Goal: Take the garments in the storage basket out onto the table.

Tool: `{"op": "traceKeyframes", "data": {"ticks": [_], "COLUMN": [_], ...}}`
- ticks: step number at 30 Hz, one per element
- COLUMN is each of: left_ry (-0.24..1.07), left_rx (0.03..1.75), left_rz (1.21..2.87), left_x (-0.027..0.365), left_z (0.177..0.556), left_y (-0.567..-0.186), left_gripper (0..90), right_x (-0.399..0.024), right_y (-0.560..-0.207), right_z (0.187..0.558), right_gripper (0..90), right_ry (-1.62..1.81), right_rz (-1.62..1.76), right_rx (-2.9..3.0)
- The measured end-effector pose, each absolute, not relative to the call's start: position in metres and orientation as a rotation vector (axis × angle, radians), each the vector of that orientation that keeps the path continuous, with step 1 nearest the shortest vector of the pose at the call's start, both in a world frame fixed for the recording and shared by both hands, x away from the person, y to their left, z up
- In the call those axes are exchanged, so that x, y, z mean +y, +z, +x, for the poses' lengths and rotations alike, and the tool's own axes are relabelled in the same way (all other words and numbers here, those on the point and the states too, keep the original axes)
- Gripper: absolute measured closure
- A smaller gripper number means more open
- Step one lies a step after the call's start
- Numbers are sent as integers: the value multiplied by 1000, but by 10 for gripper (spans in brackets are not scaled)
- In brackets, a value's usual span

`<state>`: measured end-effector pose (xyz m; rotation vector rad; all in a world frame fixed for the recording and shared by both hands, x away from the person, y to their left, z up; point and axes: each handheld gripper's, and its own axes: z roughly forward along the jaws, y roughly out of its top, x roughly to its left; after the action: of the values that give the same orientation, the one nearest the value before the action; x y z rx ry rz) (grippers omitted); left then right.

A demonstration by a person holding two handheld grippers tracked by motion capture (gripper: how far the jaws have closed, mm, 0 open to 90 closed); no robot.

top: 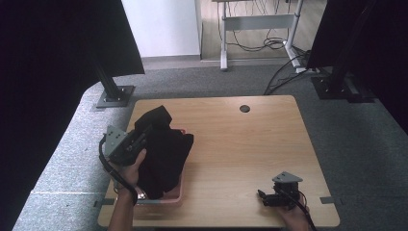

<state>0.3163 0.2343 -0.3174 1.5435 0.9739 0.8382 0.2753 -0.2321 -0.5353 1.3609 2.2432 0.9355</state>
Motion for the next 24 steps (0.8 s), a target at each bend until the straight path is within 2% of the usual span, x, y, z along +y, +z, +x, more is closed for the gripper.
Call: {"op": "traceKeyframes", "data": {"ticks": [24], "left_ry": [819], "left_rx": [959], "left_rz": [1542], "left_x": [225], "left_z": [325], "left_y": [-306], "left_gripper": [756], "right_x": [-232], "right_y": [-535], "right_z": [275], "right_gripper": [38], "right_ry": [936], "right_rz": [1361], "right_rx": [2243]}}
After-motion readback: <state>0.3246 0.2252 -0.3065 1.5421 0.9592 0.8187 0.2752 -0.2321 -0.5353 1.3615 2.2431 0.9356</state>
